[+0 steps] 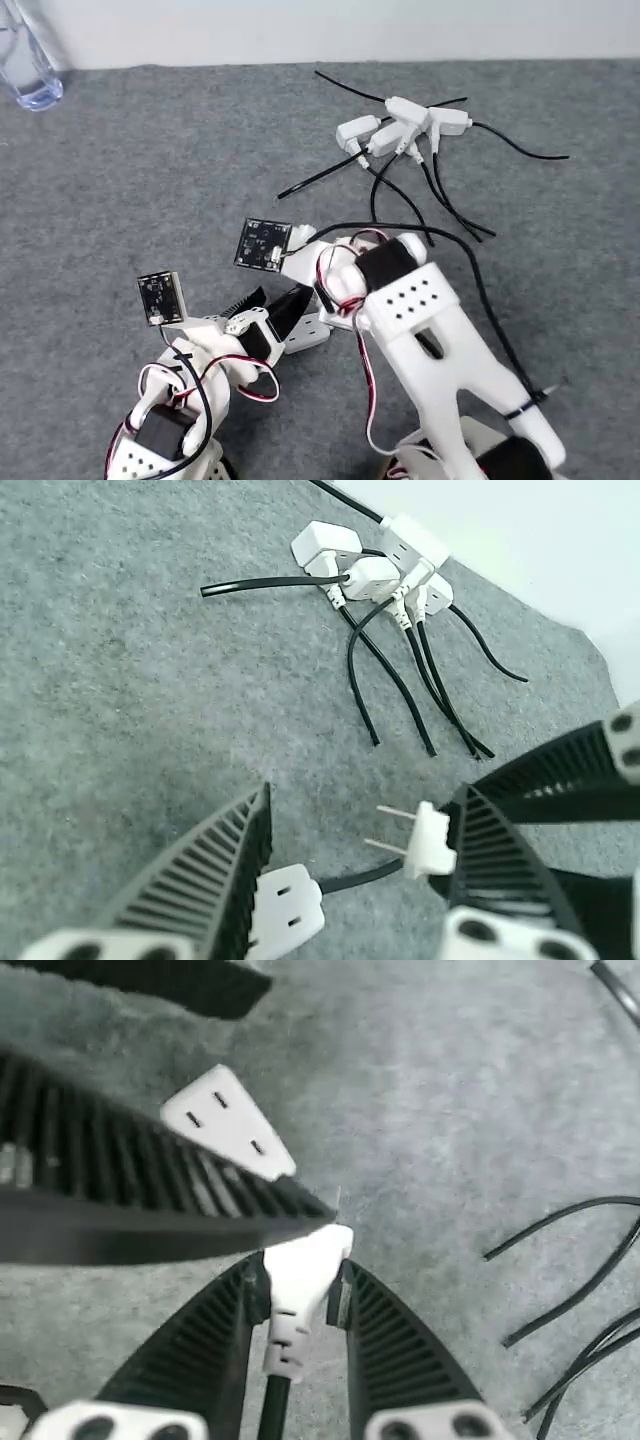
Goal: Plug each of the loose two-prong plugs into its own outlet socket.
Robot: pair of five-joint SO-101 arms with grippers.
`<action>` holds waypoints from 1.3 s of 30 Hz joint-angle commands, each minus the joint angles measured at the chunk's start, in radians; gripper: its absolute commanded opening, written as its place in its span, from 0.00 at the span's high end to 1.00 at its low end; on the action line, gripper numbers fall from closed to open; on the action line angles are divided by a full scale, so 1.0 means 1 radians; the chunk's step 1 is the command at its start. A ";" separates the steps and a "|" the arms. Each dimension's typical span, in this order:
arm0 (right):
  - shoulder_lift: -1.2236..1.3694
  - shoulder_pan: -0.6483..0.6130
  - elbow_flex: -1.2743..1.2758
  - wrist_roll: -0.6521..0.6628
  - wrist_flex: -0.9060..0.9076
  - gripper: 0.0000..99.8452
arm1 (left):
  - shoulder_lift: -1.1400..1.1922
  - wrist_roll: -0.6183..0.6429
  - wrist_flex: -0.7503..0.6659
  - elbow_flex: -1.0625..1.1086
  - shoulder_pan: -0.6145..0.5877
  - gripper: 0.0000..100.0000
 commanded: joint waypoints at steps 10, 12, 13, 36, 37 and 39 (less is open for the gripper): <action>-0.206 -0.053 -0.060 -0.044 0.085 0.99 | -0.008 -0.008 -0.023 -0.007 0.000 0.73; -0.216 -0.053 -0.061 -0.046 0.085 0.99 | -0.008 -0.008 -0.023 -0.007 0.000 0.73; -0.217 -0.053 -0.063 -0.048 0.085 0.99 | -0.008 -0.008 -0.023 -0.007 0.000 0.73; -0.217 -0.107 -0.149 -0.121 0.077 0.99 | -0.008 -0.008 -0.023 -0.007 0.000 0.73; -0.217 -0.107 -0.149 -0.121 0.079 0.99 | -0.008 -0.008 -0.023 -0.007 0.000 0.73; -0.217 -0.105 -0.146 -0.121 0.079 0.99 | -0.008 -0.008 -0.023 -0.007 0.000 0.73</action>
